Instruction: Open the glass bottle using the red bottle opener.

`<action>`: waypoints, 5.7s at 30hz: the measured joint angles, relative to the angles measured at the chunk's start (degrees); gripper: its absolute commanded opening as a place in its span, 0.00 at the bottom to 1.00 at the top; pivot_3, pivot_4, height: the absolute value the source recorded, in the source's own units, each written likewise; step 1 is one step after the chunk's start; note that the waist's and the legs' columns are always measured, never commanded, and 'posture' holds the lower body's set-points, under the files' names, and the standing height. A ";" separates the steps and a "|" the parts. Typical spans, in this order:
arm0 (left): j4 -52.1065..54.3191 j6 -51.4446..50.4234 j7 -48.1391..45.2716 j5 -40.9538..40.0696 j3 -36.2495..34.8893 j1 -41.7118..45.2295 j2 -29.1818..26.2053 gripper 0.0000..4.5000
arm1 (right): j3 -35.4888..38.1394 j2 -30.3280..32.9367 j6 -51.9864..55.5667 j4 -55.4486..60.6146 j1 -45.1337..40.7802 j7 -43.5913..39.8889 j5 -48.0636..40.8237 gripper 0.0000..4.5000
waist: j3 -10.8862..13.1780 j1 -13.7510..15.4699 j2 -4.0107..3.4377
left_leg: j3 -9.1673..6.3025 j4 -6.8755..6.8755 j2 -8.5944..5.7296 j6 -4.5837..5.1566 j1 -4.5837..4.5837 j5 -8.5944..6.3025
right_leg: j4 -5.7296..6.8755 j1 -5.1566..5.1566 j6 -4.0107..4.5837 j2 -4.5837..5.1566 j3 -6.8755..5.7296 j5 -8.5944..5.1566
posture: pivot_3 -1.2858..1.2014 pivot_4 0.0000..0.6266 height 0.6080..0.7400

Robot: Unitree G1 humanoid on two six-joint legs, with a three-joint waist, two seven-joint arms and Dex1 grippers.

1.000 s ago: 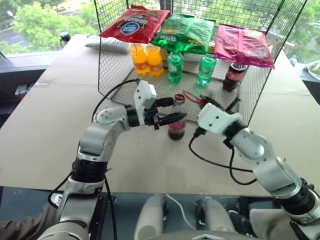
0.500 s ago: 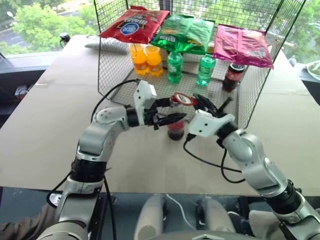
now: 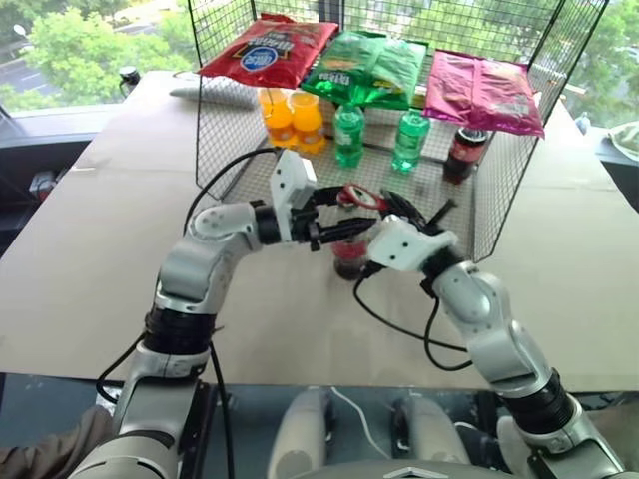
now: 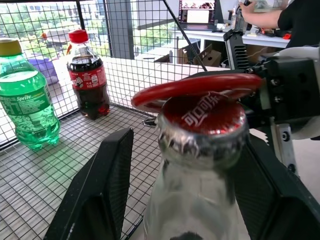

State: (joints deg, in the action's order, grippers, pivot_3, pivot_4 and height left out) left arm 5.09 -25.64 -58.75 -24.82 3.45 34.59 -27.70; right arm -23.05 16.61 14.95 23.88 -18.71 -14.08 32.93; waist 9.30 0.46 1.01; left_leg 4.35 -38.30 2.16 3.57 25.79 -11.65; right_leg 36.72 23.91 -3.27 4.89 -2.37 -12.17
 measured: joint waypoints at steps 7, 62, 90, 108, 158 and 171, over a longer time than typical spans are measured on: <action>-0.90 0.02 -0.23 0.05 0.22 0.63 -0.06 0.63 | 1.70 0.37 -0.35 -0.39 0.05 0.02 0.53 0.00 | 0.00 -0.12 0.00 | -0.01 0.01 0.00 0.00 0.00 0.00 | 0.00 0.00 0.00 0.00 0.00 0.00 | 0.52 0.24 1.00; -3.58 3.05 -2.38 1.22 1.62 1.50 -1.50 0.99 | 3.88 -4.48 -3.99 -2.64 -0.78 -0.42 -0.62 0.00 | 0.04 -1.15 -0.04 | -0.03 0.07 0.00 0.00 0.02 -0.01 | -0.02 0.02 0.01 0.03 0.00 0.00 | 0.52 0.24 1.00; -3.89 5.29 -5.72 1.67 1.63 -1.03 -2.96 0.44 | 3.06 -2.70 -6.59 -2.71 0.72 -0.55 0.59 0.00 | 0.05 -1.14 -0.06 | -0.02 0.09 0.01 0.00 0.02 -0.02 | -0.04 0.04 0.01 0.06 0.00 -0.01 | 0.52 0.24 1.00; -0.63 4.70 -3.73 1.04 1.30 -3.24 -3.25 0.44 | 1.63 -2.61 -9.11 -2.30 2.52 0.28 2.77 0.00 | 0.05 -1.12 -0.06 | -0.04 0.11 0.01 -0.01 0.00 -0.03 | -0.06 0.03 -0.02 0.07 -0.01 -0.03 | 0.52 0.24 1.00; -5.06 12.14 -3.99 1.17 2.03 -2.19 -0.91 0.44 | 5.28 15.41 -12.38 -1.30 -15.80 -24.56 6.32 0.00 | 0.02 -1.04 -0.08 | -0.03 0.10 0.01 0.21 -0.07 -0.17 | -0.12 0.00 0.02 0.12 -0.05 -0.01 | 0.52 0.24 1.00; -5.03 12.33 -3.97 1.17 1.97 -2.21 -0.92 0.44 | 5.12 12.76 -10.45 0.08 -15.80 -25.61 7.39 0.00 | 0.03 -1.05 -0.09 | -0.03 0.11 0.01 0.20 -0.07 -0.17 | -0.12 0.00 0.02 0.12 -0.06 -0.01 | 0.52 0.24 1.00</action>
State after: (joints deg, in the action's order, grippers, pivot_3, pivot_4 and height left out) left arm 0.06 -13.30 -62.71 -23.65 5.42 32.38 -28.62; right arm -17.93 29.37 4.50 23.96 -34.51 -39.69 40.32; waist 9.33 -0.59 0.92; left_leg 4.32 -38.19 2.17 3.77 25.72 -11.82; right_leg 36.60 23.92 -3.25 5.01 -2.43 -12.18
